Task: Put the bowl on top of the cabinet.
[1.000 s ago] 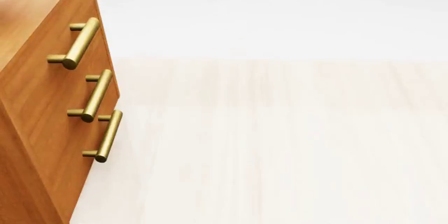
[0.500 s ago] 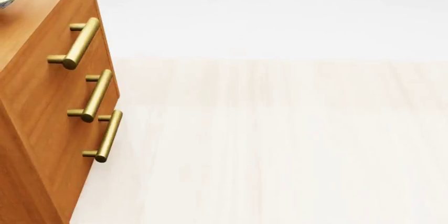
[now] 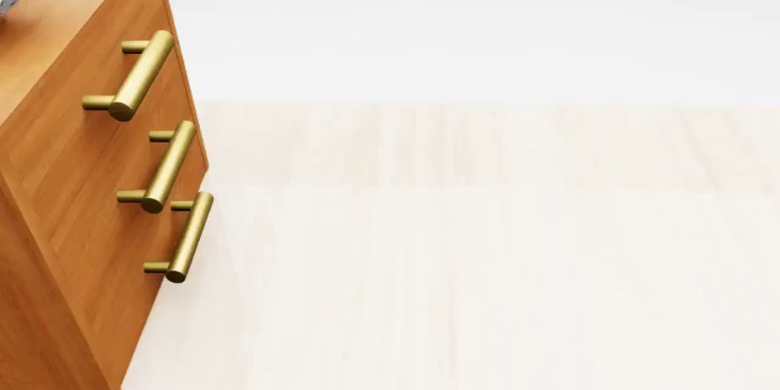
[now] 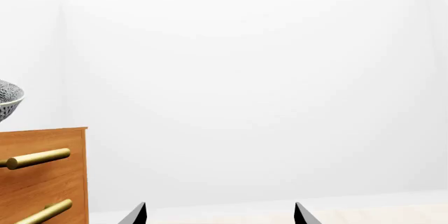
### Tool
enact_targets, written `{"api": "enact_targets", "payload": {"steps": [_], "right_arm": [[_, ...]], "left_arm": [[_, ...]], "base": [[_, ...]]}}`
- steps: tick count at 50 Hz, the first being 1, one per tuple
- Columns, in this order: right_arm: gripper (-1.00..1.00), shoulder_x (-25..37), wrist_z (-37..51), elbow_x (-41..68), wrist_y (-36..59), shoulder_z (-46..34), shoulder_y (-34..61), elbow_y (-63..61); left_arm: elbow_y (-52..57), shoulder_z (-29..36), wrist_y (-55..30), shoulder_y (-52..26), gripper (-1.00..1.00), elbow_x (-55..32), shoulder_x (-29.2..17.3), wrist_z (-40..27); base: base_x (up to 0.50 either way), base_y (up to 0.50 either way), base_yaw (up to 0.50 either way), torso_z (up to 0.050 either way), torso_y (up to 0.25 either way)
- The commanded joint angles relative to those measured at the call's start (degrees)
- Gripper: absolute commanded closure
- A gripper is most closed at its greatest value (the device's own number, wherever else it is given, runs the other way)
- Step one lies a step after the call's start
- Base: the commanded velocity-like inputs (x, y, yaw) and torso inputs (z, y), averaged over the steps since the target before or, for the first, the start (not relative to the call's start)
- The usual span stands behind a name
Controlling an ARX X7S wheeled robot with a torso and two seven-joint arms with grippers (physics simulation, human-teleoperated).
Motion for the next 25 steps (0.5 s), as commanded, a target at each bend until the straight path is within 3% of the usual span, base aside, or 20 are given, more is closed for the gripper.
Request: {"api": "enact_targets", "payload": {"steps": [1, 25], "right_arm": [[-1.00, 0.0, 0.0, -0.1, 0.0, 0.0, -0.1, -0.1], [-1.00, 0.0, -0.2, 0.1, 0.2, -0.2, 0.2, 0.1]], "left_arm": [[1.1, 0.3, -0.2, -0.1, -1.00, 0.5, 0.1, 1.3], [4.2, 1.0, -3.1, -0.1, -1.00, 0.5, 0.7, 2.0]], "base": [[0.00, 0.00, 0.00, 0.000, 0.000], [0.00, 0.00, 0.00, 0.000, 0.000]]}}
